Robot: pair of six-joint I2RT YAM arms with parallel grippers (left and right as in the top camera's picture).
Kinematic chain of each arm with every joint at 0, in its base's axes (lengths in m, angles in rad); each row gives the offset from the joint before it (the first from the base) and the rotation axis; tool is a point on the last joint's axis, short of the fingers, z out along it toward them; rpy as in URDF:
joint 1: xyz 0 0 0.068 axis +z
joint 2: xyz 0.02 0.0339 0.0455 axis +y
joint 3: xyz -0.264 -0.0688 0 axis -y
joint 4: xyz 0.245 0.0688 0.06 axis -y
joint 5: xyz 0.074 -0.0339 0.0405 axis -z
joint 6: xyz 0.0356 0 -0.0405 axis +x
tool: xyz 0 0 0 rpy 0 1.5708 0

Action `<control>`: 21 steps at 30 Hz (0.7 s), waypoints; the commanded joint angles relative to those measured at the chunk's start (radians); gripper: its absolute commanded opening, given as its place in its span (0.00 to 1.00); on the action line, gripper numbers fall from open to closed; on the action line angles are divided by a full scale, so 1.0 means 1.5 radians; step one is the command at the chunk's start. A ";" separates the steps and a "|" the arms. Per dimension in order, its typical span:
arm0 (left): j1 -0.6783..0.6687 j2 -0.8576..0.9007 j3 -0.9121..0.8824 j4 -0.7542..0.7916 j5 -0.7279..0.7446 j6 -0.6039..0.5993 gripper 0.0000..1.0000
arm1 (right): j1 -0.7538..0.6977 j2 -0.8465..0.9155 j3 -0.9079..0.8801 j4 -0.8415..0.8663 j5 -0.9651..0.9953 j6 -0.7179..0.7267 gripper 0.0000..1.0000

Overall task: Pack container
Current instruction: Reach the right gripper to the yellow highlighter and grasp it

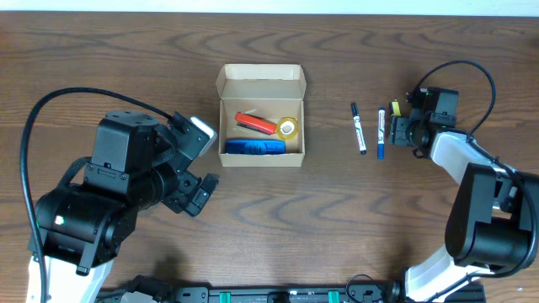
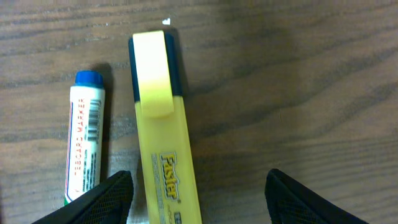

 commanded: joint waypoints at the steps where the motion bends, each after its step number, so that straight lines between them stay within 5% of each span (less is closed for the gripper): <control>1: 0.002 0.001 0.013 -0.002 -0.002 0.011 0.95 | 0.006 0.008 0.012 0.014 -0.005 -0.009 0.71; 21: 0.002 0.001 0.013 -0.001 -0.002 0.011 0.95 | 0.020 0.008 0.012 0.037 -0.019 -0.007 0.65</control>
